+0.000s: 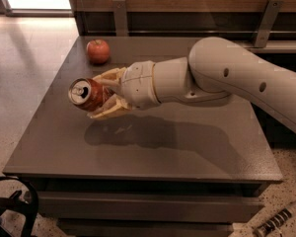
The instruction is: Place coke can upright
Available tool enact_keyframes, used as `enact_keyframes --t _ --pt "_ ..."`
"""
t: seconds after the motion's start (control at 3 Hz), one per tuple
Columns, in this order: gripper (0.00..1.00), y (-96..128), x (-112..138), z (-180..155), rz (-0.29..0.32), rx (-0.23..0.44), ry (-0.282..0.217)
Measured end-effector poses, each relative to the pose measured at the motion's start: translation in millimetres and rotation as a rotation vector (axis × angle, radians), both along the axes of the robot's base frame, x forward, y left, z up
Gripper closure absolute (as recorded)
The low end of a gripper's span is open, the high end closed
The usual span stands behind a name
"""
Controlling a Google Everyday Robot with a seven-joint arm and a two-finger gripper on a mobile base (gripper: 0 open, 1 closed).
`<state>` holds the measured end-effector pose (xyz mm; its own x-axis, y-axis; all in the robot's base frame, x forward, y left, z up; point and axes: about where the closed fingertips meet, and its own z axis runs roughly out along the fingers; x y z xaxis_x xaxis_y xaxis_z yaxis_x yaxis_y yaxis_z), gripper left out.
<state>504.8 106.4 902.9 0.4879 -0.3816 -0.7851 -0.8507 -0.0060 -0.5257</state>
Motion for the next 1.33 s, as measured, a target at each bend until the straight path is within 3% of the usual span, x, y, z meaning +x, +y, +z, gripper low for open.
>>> enact_keyframes --t 0.33,0.67,1.33 --pt "1.0 3 -6 -5 -0.002 0.077 0.105" --pt "1.0 10 -23 -4 -0.013 0.14 0.172" --pt "1.0 36 -33 -11 -0.058 0.186 0.232"
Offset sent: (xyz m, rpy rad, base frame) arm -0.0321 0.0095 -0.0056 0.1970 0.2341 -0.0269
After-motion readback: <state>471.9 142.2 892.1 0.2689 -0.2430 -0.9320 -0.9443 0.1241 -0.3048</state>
